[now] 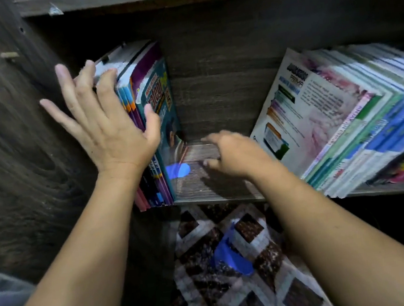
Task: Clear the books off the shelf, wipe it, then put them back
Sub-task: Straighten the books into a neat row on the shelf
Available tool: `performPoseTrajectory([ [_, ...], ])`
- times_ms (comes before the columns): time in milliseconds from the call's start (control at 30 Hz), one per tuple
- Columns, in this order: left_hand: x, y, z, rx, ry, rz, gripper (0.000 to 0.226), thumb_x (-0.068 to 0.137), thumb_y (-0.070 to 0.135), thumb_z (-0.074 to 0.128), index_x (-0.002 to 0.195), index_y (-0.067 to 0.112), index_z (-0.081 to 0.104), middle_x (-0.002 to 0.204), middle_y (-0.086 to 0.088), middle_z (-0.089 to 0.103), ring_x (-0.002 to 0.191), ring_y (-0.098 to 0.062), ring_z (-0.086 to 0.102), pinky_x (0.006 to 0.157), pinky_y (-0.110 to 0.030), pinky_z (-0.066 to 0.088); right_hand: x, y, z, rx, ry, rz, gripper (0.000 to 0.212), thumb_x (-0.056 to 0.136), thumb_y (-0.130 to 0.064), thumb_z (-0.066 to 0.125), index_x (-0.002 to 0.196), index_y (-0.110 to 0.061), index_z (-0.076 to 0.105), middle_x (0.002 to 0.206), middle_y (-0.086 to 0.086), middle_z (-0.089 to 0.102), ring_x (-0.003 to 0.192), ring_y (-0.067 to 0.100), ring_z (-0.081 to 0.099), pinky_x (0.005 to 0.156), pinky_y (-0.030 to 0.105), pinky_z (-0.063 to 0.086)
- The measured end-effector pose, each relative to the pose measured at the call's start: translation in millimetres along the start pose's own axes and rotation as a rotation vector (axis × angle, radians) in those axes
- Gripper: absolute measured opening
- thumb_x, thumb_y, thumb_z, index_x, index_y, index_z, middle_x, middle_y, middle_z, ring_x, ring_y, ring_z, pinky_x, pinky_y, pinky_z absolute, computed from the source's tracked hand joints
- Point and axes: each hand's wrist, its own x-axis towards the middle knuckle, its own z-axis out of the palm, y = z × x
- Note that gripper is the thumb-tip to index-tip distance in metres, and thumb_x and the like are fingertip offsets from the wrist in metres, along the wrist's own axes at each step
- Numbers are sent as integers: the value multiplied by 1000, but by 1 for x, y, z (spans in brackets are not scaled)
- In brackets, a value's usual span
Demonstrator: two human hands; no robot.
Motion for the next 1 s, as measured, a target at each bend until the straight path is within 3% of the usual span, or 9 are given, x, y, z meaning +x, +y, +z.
performPoseTrajectory([
  [133,7,14,-8,16,-45,-11,46,78,39,54,117,14,53,125,-12,52,128,-39,40,112,-61,20,-27,31,-48,-159,234,76,51,88,-45,60,136,-29,50,130,7,55,118,31,52,97,43,44],
  [200,9,20,-10,3,-75,-19,45,81,37,52,117,12,50,123,-16,51,122,-41,42,102,-54,34,-39,46,-71,-241,369,132,49,87,-46,59,133,-28,53,133,8,54,125,32,45,105,45,36],
  [300,10,29,-10,80,-119,-70,45,84,37,48,121,12,45,128,-17,47,125,-41,39,92,-50,36,-55,62,-97,-368,522,298,50,85,-45,61,131,-25,55,142,11,45,139,37,27,115,55,14],
  [400,15,28,-7,111,-185,-175,47,84,37,43,124,11,40,132,-21,42,129,-44,36,93,-55,35,-66,72,-111,-455,503,562,58,86,-48,60,137,-23,49,151,13,34,144,41,14,111,66,3],
  [533,21,19,-6,132,-183,-304,47,81,39,41,120,13,39,132,-20,43,126,-43,38,92,-55,35,-69,82,-112,-348,354,815,59,89,-39,57,141,-15,40,148,20,32,139,44,20,114,57,12],
  [733,20,9,-12,16,-93,-474,47,72,45,36,111,19,43,127,-14,46,121,-35,43,90,-50,42,-66,80,-102,-430,489,774,40,90,-18,52,128,-5,51,130,23,47,122,39,38,103,46,30],
  [867,18,22,-13,120,-153,-397,48,78,41,42,116,12,42,130,-19,43,124,-41,39,91,-51,36,-63,75,-104,-329,635,768,28,87,-15,59,113,-5,59,120,24,52,114,40,43,97,45,33],
  [1000,29,23,-15,143,-214,-354,44,82,37,50,116,11,41,133,-23,40,126,-44,36,89,-56,37,-63,55,-98,-190,676,662,35,87,-21,64,119,-8,57,125,19,50,117,37,41,93,42,35],
])
